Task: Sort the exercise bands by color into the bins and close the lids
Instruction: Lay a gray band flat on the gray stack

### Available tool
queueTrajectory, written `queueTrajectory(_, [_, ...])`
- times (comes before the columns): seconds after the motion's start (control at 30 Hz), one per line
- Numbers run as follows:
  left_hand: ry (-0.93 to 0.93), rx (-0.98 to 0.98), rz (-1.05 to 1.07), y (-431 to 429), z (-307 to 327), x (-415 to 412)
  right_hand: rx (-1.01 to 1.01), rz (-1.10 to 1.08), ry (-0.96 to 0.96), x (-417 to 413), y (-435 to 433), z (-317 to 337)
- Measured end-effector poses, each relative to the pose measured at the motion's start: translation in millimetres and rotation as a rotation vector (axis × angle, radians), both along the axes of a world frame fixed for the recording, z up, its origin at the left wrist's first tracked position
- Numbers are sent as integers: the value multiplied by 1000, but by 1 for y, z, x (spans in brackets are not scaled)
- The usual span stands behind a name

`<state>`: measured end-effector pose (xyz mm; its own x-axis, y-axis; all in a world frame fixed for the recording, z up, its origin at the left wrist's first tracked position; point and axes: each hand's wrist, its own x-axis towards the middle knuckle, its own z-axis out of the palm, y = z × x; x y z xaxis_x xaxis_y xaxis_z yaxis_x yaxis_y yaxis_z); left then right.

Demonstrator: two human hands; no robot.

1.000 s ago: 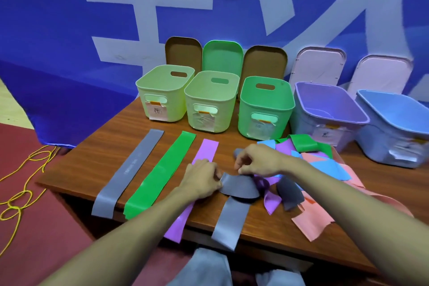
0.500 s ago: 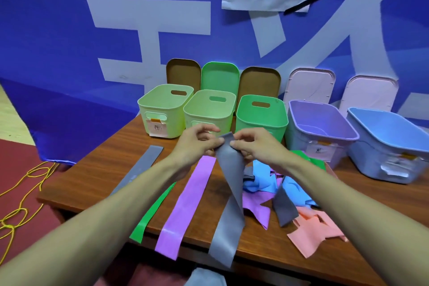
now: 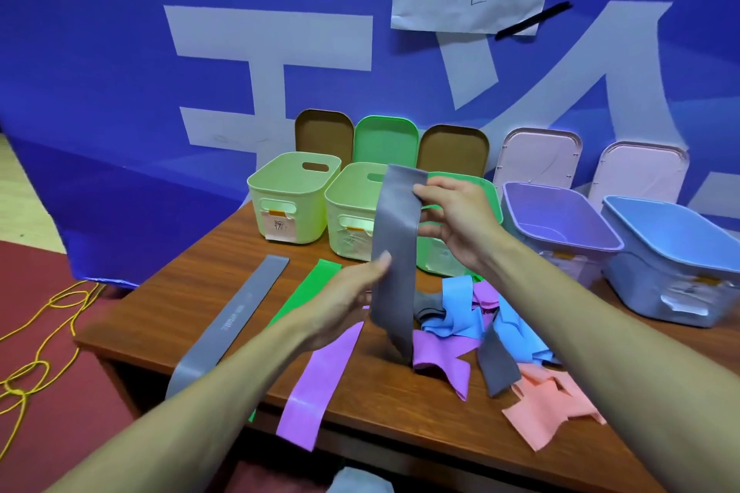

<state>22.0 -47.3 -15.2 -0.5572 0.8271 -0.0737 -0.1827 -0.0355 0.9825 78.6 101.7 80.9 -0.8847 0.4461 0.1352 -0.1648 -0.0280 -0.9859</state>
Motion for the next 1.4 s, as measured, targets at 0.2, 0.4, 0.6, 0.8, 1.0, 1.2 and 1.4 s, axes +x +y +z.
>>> queueTrajectory(0.2, [277, -240, -34, -25, -13, -9, -285, -93, 93, -21, -8, 1])
queueTrajectory(0.4, [200, -207, 137, -84, -10, -45, -302, -116, -13, -65, -27, -31])
queueTrajectory(0.6, [163, -411, 306, -152, -32, -76, -164, -119, -154, -118, -70, -74])
queueTrajectory(0.8, [140, -590, 513, -184, -55, -93, -32, 7, -310, -168, -103, -104])
queueTrajectory(1.0, [368, -764, 544, -189, -72, -100, 188, 63, -418, -197, -117, -133])
queueTrajectory(1.2, [533, -938, 519, -189, -77, -109, 128, 80, -500, -214, -118, -148])
queueTrajectory(1.4, [826, -1230, 417, -177, -64, -106, 175, 115, -583, -209, -105, -150])
